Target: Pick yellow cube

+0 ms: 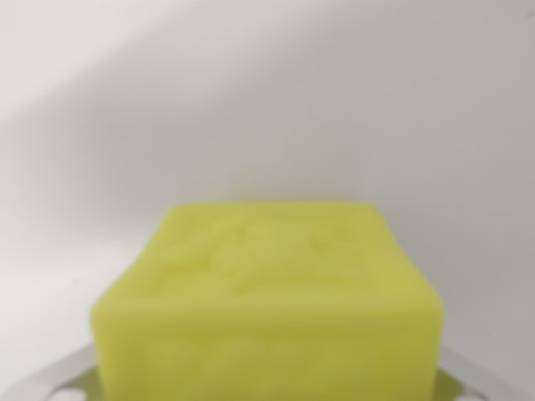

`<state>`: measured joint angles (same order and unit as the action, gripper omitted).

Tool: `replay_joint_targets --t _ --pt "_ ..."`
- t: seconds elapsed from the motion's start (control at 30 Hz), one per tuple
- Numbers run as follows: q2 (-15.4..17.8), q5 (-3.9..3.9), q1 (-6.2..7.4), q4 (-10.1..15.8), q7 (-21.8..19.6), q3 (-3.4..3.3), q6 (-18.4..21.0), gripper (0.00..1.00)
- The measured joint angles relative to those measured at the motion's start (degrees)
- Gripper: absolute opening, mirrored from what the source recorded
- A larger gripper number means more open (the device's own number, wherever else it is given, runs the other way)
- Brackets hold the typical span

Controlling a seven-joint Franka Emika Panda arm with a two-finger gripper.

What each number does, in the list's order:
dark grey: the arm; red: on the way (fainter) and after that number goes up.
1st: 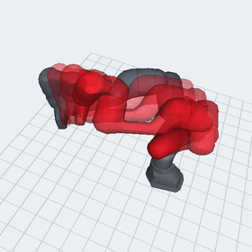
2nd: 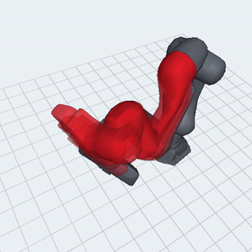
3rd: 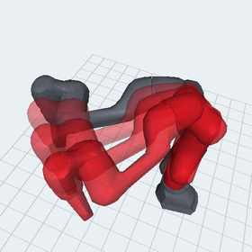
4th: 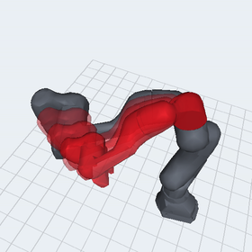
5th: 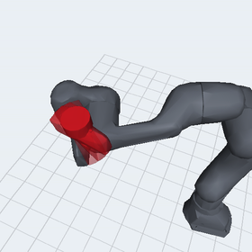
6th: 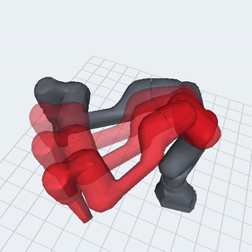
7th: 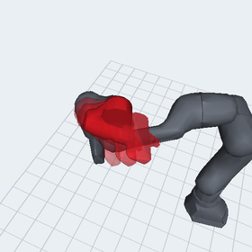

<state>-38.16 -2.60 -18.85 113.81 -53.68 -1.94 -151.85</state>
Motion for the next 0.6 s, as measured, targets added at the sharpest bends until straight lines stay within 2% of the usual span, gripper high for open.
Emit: replay_joint_targets --t 0.6 --pt "3.96 0.41 -0.05 1.16 -0.28 -0.01 2.78 0.0"
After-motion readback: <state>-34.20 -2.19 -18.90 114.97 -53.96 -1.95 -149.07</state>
